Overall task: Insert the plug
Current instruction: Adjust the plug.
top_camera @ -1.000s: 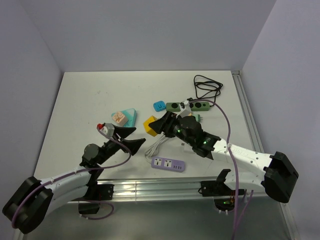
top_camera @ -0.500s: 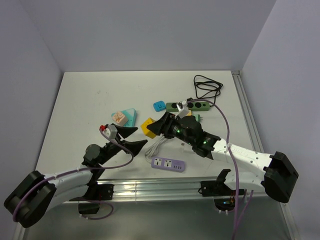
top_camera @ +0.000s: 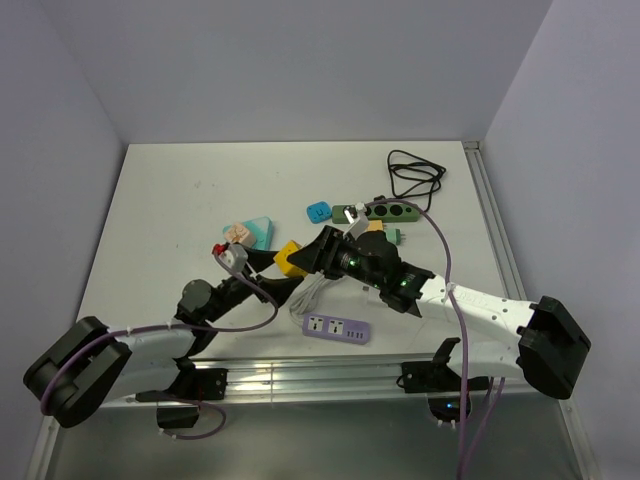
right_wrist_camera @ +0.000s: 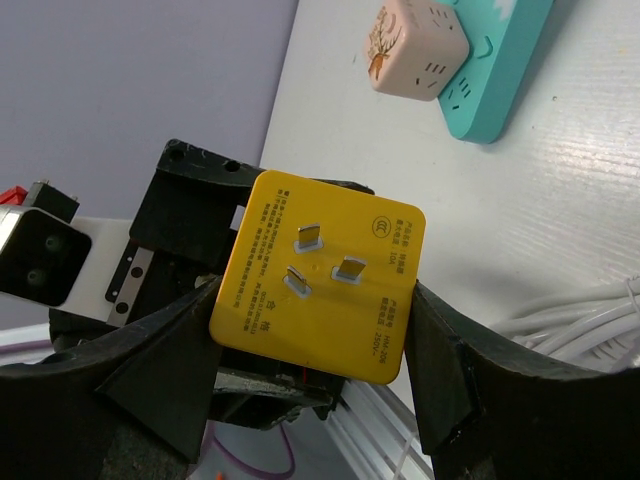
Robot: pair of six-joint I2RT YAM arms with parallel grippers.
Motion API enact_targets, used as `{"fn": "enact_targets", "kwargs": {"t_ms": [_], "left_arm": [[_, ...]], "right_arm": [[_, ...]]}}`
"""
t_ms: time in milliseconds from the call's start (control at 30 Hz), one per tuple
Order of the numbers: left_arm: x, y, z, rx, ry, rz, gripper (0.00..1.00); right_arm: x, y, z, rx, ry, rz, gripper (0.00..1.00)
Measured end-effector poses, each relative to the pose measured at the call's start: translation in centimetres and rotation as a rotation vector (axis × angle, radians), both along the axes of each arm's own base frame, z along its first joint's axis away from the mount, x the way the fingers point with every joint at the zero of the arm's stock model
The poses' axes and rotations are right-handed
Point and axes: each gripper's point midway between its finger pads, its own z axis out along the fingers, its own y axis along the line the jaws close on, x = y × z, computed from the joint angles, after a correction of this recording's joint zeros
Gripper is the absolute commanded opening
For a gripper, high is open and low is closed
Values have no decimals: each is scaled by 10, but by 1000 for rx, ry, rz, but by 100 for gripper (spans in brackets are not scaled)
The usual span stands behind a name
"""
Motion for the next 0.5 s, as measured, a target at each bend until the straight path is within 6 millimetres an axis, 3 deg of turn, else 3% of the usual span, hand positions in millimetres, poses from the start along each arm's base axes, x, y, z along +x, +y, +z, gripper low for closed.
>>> {"fn": "enact_targets", "kwargs": {"t_ms": [67, 300, 500], "left_arm": [[1, -3, -1, 4, 1, -4, 90], [4, -9, 0, 5, 3, -12, 86], [3, -10, 2, 3, 0, -17, 96]], "right_arm": [[0, 0, 0, 2, 0, 2, 11], [-1, 1, 1, 4, -1, 5, 11], [0, 0, 1, 2, -6, 2, 11]]}}
